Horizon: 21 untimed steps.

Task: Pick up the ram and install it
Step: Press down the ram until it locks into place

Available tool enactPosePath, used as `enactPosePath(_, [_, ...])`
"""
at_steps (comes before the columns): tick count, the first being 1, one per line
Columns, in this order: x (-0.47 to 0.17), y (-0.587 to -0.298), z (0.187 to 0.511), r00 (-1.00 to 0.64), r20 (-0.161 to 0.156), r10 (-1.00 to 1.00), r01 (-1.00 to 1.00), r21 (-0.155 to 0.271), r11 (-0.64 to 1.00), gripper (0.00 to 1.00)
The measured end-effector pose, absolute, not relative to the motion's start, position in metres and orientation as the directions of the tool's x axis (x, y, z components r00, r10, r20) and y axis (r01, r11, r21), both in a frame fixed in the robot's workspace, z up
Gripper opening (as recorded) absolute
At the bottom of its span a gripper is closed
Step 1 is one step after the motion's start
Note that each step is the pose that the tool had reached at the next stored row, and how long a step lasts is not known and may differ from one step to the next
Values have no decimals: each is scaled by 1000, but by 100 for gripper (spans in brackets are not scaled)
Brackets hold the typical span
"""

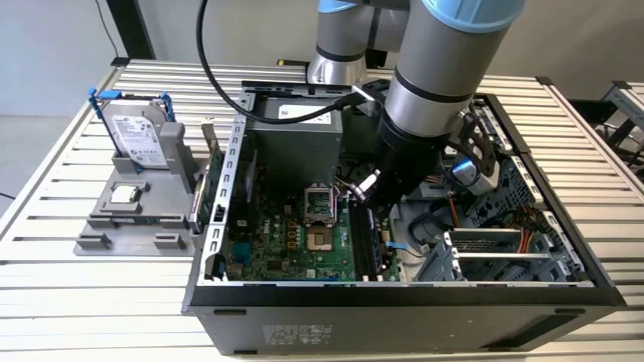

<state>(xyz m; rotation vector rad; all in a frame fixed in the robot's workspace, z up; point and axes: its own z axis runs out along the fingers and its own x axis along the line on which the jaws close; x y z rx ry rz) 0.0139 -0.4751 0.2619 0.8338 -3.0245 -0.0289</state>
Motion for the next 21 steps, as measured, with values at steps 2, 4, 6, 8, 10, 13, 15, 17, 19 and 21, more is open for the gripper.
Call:
enactPosePath(2, [14, -475, 262, -851, -1, -526, -526, 19, 850, 0])
enactPosePath(4, [14, -475, 262, -836, -1, -548, -548, 19, 836, 0])
enactPosePath(6, [14, -475, 262, -818, -1, -576, -576, 19, 818, 0])
enactPosePath(8, [14, -475, 262, -798, -1, -602, -602, 19, 798, 0])
enactPosePath(10, [14, -475, 262, -778, -1, -629, -629, 19, 778, 0])
enactPosePath(13, [14, -475, 262, -746, -1, -666, -665, 19, 746, 0])
enactPosePath(15, [14, -475, 262, -724, -1, -689, -689, 19, 724, 0])
enactPosePath(17, [14, -475, 262, -702, -1, -712, -712, 19, 702, 0])
enactPosePath(19, [14, -475, 262, -679, -1, -734, -734, 19, 679, 0])
enactPosePath(21, [14, -475, 262, -654, -1, -756, -756, 19, 654, 0])
